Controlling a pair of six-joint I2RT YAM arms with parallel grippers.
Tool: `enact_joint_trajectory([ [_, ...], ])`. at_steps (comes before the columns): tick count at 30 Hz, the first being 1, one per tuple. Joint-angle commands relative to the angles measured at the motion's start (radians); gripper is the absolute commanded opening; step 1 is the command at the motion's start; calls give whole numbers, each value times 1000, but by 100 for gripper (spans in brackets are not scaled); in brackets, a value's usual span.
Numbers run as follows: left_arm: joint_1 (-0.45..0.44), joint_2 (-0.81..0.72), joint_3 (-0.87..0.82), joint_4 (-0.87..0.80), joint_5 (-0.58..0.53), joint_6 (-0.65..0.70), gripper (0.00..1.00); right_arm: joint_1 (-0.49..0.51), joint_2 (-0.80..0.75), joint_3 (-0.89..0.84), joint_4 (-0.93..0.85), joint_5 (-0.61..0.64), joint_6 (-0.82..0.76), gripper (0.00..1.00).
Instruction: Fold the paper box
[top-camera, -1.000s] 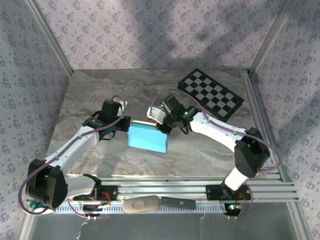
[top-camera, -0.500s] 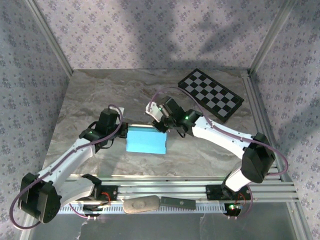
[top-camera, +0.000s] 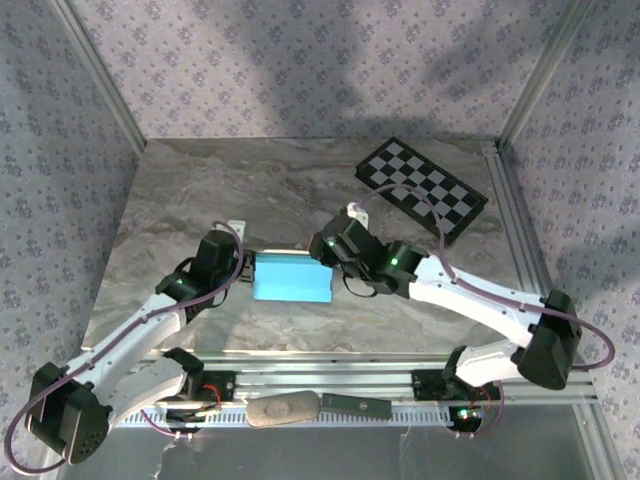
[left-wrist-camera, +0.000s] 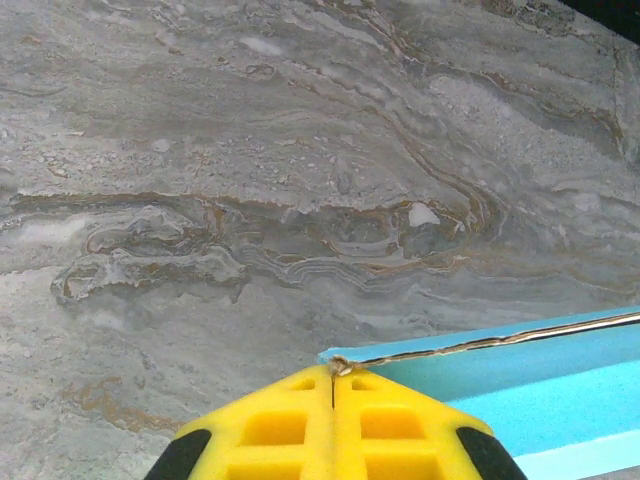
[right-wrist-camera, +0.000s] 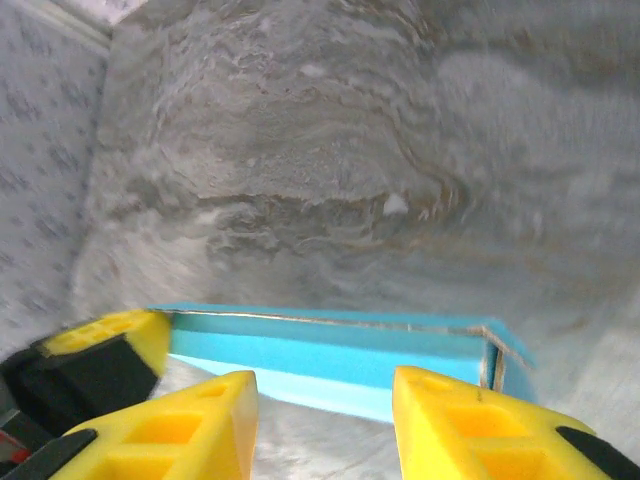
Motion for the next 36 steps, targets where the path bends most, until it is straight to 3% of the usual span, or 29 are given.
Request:
enact_joint_trajectory([
  [1, -12, -36, -21, 48, -39, -19, 0, 23, -1, -58, 82, -38, 413, 46],
  [3, -18, -50, -31, 52, -49, -21, 0, 49, 13, -68, 123, -33, 498, 64],
  [6, -30, -73, -38, 50, -69, -21, 0, 61, 45, -56, 126, -69, 596, 77],
  [12, -46, -109, -57, 52, -92, -19, 0, 63, 89, -54, 151, -139, 760, 84],
  [18, -78, -118, -76, 68, -120, -21, 0, 61, 174, -54, 229, -172, 849, 87],
  [21, -82, -107, -82, 72, -126, -24, 0, 58, 219, -49, 276, -198, 851, 87],
  [30, -86, -110, -119, 97, -133, -33, 0, 44, 235, -61, 326, -122, 820, 86],
  [36, -87, -131, -138, 110, -133, -40, 0, 41, 272, -62, 357, -139, 815, 81],
])
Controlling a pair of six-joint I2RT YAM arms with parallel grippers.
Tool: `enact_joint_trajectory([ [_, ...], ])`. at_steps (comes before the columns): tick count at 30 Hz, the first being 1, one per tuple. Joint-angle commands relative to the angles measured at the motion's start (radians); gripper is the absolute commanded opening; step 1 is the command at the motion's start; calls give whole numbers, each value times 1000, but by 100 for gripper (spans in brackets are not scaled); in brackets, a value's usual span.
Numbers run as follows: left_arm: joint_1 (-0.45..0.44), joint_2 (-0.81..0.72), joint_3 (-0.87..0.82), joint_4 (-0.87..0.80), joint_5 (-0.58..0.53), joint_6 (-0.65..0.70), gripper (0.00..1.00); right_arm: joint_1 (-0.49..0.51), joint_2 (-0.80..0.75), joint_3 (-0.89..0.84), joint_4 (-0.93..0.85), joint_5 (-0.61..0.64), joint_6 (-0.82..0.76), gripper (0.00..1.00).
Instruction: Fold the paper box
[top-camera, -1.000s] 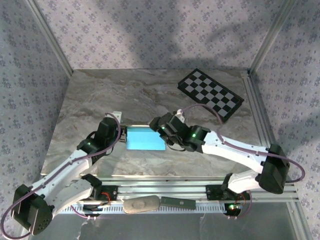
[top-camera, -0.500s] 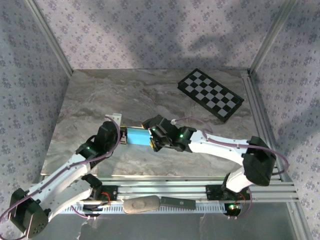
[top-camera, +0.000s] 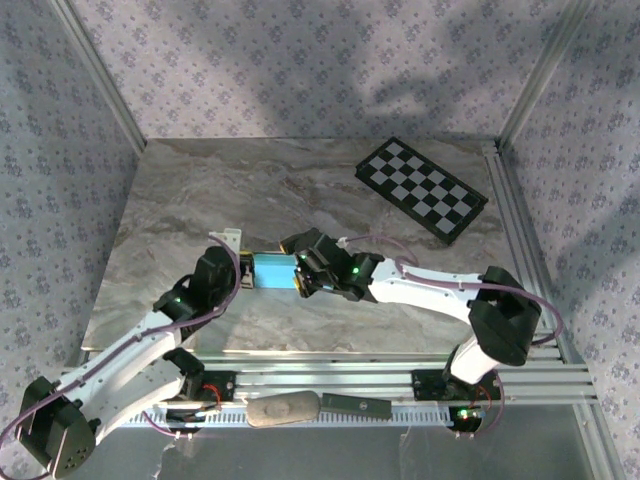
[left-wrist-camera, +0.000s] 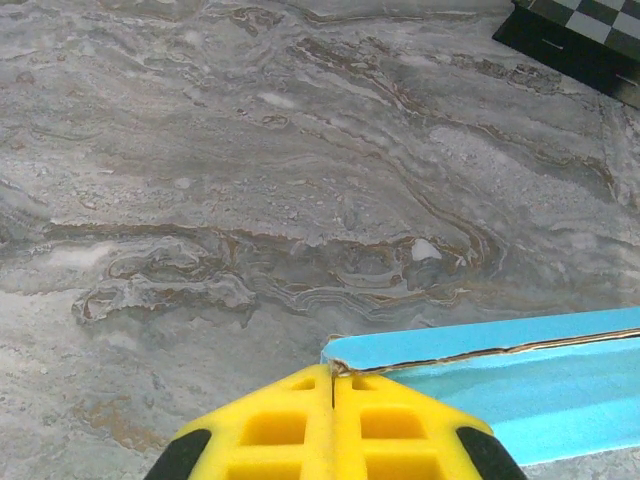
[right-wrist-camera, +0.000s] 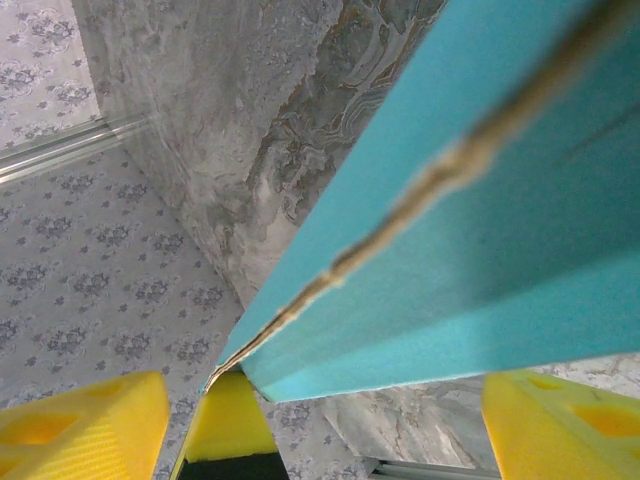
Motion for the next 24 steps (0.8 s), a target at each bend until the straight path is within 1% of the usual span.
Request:
enact_joint_trajectory([
  [1, -8, -18, -16, -10, -2, -14, 0, -4, 34, -4, 25, 10, 1, 80],
  [9, -9, -64, -39, -8, 12, -13, 0, -4, 57, -10, 39, 27, -33, 73],
  [14, -9, -75, -47, -2, 20, -12, 0, -3, 58, -14, 30, 40, -42, 62],
  [17, -9, -79, -47, 5, 34, -9, 0, -4, 63, -24, 36, 41, -46, 59],
  [22, -10, -87, -46, 6, 56, -5, 4, -7, 60, -45, 44, 59, -47, 58],
  [24, -11, -96, -48, 6, 64, -2, 3, -8, 57, -49, 47, 69, -49, 58],
])
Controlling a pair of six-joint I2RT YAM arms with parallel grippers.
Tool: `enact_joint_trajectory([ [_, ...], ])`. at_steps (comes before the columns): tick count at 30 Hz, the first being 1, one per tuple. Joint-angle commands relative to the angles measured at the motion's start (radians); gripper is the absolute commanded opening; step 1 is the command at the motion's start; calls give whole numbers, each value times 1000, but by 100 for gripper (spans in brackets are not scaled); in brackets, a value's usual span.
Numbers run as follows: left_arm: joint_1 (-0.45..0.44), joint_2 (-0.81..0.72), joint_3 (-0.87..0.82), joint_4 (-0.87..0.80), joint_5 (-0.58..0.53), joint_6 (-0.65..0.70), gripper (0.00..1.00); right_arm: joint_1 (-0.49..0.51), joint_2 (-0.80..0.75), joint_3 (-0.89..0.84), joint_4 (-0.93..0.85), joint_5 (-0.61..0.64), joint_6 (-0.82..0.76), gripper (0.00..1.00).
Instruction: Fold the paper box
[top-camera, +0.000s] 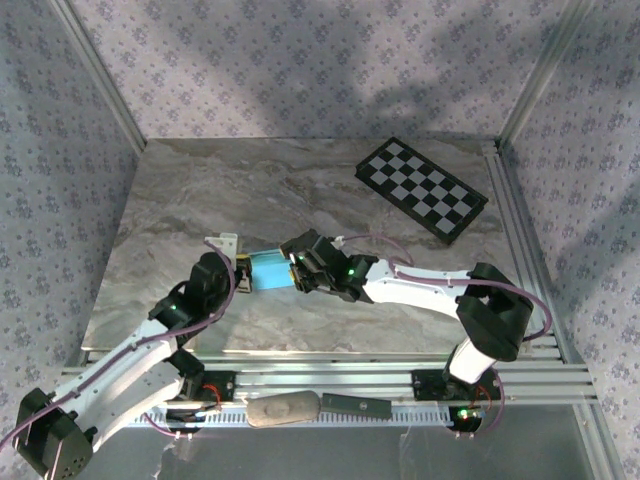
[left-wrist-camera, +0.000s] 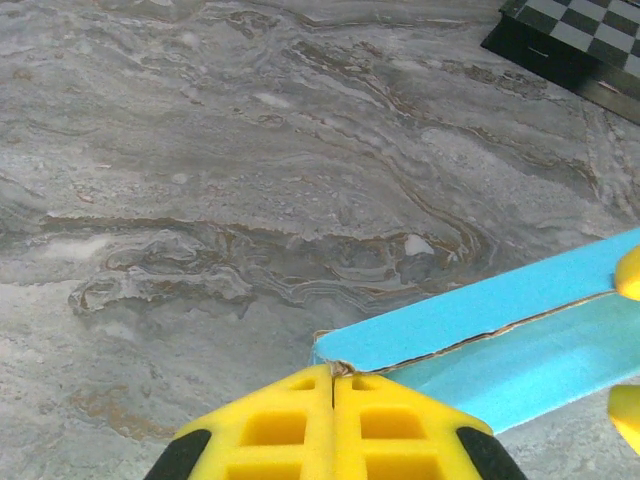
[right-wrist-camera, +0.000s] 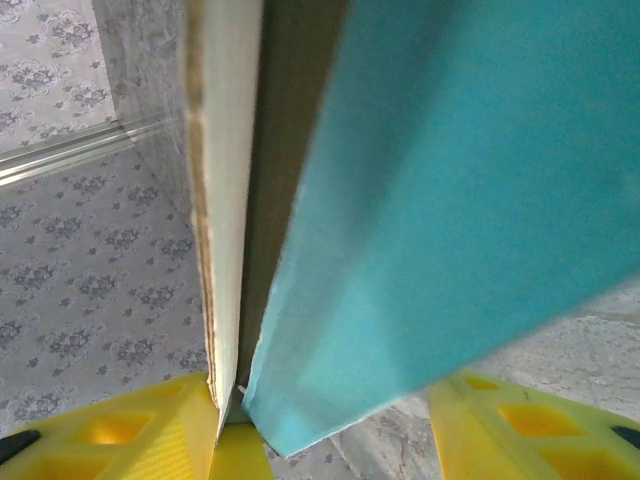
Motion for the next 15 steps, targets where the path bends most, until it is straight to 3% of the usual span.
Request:
enact_joint_trajectory([
  [1, -10, -26, -8, 7, 47, 10, 0, -5, 13, -28, -45, 41, -13, 59],
  [7, -14, -45, -17, 5, 45, 23, 0, -5, -17, -22, -14, 76, -72, 70],
  [15, -49, -29, -19, 17, 6, 26, 0, -10, -1, 7, -31, 77, -76, 75],
])
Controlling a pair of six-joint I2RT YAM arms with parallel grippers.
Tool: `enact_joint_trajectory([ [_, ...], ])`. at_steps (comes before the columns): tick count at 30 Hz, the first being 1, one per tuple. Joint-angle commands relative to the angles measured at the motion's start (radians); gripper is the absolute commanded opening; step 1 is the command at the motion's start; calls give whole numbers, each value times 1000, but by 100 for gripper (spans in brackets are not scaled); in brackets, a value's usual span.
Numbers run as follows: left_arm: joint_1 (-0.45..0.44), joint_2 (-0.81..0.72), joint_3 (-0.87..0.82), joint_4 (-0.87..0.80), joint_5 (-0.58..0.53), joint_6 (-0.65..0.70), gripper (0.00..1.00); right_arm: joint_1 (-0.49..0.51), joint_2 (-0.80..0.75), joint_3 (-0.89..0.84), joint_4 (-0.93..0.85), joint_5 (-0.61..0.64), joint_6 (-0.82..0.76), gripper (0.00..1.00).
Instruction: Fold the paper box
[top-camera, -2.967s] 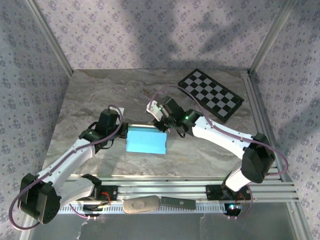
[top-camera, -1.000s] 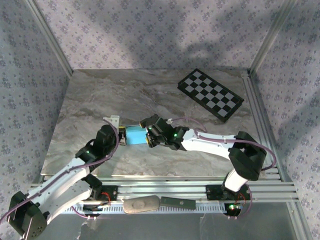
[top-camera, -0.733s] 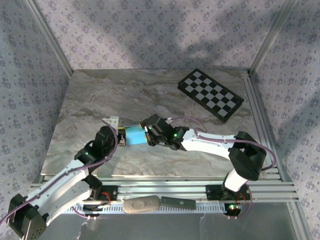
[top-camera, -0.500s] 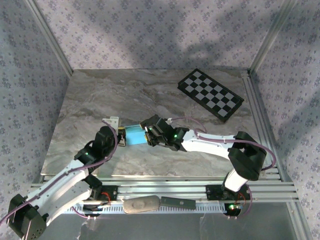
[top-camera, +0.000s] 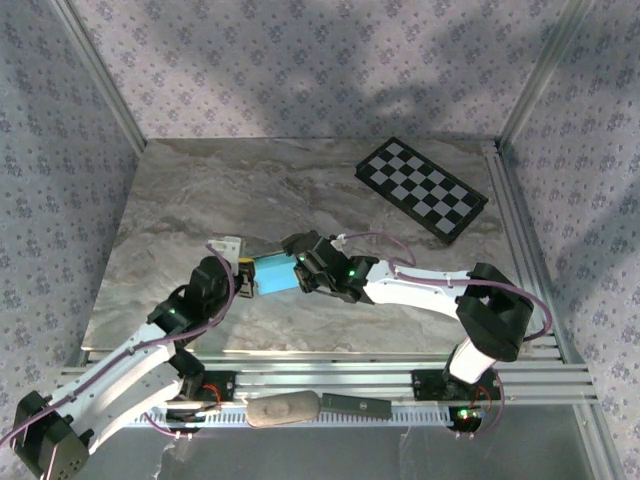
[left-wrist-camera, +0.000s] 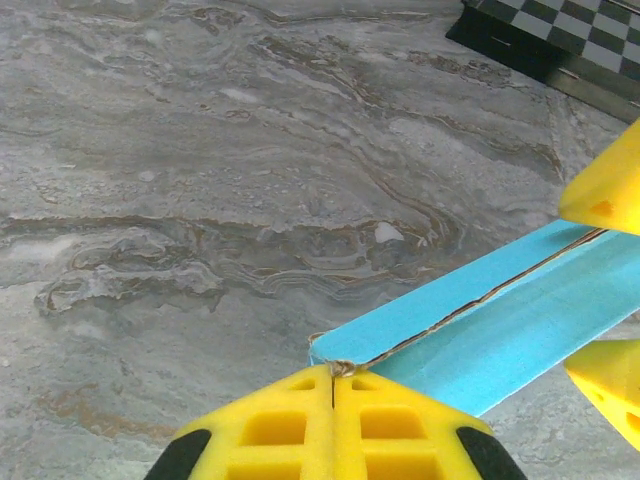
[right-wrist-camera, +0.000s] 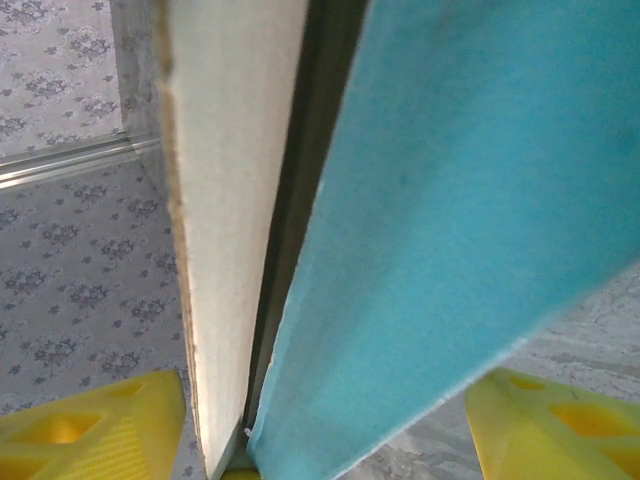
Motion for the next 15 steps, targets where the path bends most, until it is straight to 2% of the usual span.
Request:
enact_joint_trajectory([
  [1, -14, 1, -3, 19, -13, 16, 0, -12, 12, 16, -22, 11, 0, 75],
  [15, -75, -17, -17, 41, -55, 52, 0, -26, 43, 0, 36, 7, 48, 51],
])
